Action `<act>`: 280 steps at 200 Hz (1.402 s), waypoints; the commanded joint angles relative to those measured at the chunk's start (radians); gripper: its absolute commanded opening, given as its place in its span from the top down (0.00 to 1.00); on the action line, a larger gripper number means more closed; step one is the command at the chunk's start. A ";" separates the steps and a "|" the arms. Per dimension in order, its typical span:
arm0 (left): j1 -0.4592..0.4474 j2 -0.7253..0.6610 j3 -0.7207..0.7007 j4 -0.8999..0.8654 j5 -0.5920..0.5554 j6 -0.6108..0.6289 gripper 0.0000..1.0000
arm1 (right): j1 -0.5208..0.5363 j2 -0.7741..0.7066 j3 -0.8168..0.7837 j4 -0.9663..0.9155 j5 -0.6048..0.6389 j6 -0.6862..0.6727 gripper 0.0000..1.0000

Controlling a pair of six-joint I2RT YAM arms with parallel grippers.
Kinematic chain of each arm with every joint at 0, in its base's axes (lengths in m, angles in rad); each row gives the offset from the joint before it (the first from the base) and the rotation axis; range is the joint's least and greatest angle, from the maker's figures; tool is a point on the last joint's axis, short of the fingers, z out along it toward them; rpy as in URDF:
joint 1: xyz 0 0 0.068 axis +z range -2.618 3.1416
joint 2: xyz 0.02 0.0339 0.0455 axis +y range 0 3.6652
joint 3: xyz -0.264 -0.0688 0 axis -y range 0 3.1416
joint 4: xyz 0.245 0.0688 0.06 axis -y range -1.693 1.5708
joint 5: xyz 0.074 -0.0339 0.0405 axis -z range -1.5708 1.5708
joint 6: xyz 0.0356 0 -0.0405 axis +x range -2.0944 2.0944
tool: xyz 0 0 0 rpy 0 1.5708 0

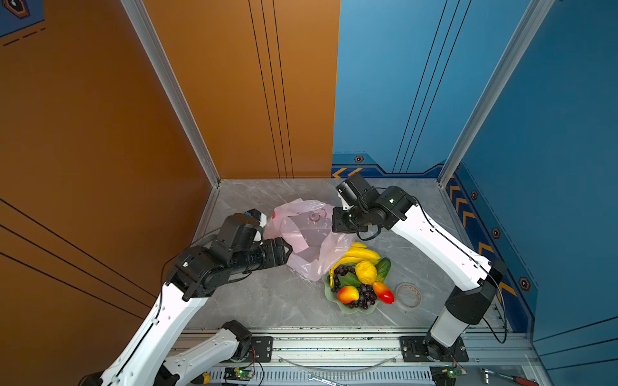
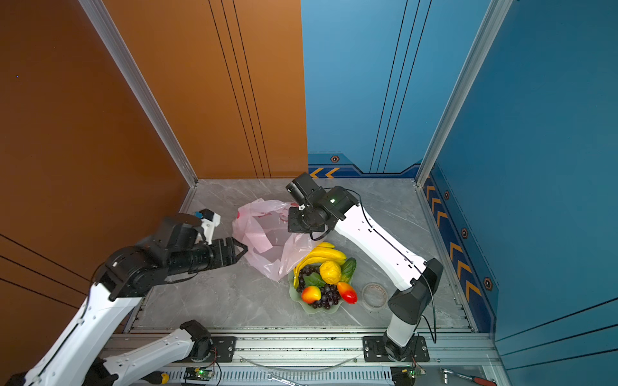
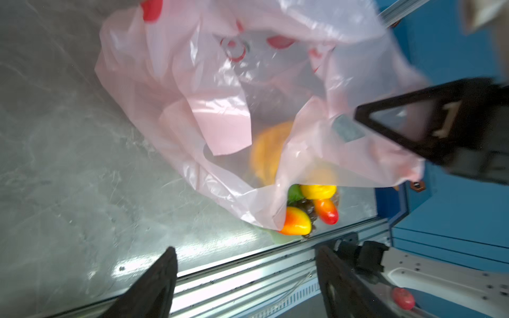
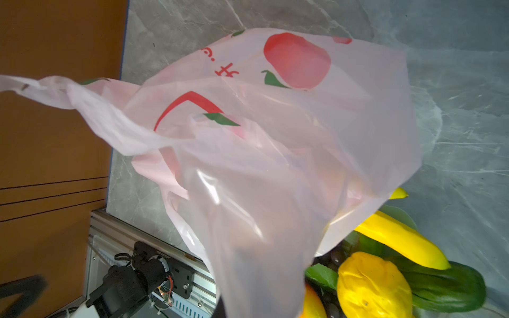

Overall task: Place the fruits into the plastic bag
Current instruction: Open the plastic bag at the center of the table.

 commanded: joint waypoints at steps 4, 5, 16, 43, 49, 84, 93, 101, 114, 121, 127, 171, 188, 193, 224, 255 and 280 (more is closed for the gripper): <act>-0.067 0.105 -0.013 -0.042 -0.166 0.034 0.15 | 0.029 0.017 0.052 -0.044 -0.012 0.024 1.00; -0.068 0.110 -0.011 -0.042 -0.169 0.037 0.15 | 0.030 0.017 0.052 -0.044 -0.012 0.025 1.00; -0.080 0.161 0.007 -0.042 -0.199 0.073 0.08 | 0.038 0.017 0.051 -0.045 -0.005 0.028 1.00; -0.090 0.243 0.044 -0.042 -0.306 0.117 0.02 | 0.049 0.013 0.044 -0.045 0.003 0.035 1.00; -0.090 0.257 0.055 -0.043 -0.332 0.127 0.02 | 0.049 0.011 0.042 -0.045 0.007 0.037 1.00; -0.082 0.315 0.125 -0.043 -0.422 0.168 0.02 | 0.054 0.011 0.025 -0.043 0.007 0.038 1.00; -0.075 0.333 0.138 -0.042 -0.421 0.179 0.02 | 0.054 0.012 0.024 -0.042 0.007 0.040 1.00; -0.066 0.351 0.141 -0.037 -0.416 0.191 0.02 | 0.055 0.014 0.024 -0.039 0.006 0.041 1.00; -0.053 0.380 0.137 -0.017 -0.402 0.208 0.02 | 0.057 0.014 0.026 -0.035 0.004 0.044 1.00; -0.045 0.392 0.132 -0.001 -0.388 0.215 0.02 | 0.056 0.015 0.027 -0.035 0.004 0.045 1.00; -0.039 0.404 0.129 0.012 -0.374 0.220 0.02 | 0.057 0.015 0.029 -0.035 0.005 0.044 1.00; -0.013 0.484 0.117 0.082 -0.377 0.241 0.02 | 0.048 0.016 0.035 -0.031 -0.003 0.049 1.00; 0.005 0.522 0.131 0.127 -0.372 0.251 0.06 | 0.048 0.017 0.032 -0.032 -0.005 0.048 1.00; 0.008 0.538 0.143 0.127 -0.369 0.253 0.08 | 0.046 0.017 0.030 -0.032 -0.005 0.048 1.00; 0.005 0.578 0.139 0.124 -0.367 0.274 0.26 | 0.020 0.009 0.017 -0.029 -0.005 0.046 1.00; 0.040 0.524 0.063 0.124 -0.340 0.265 0.72 | -0.012 0.009 0.015 -0.011 -0.017 0.047 1.00; 0.091 0.476 0.052 0.114 -0.285 0.265 1.00 | -0.022 0.022 0.036 -0.009 -0.030 0.047 1.00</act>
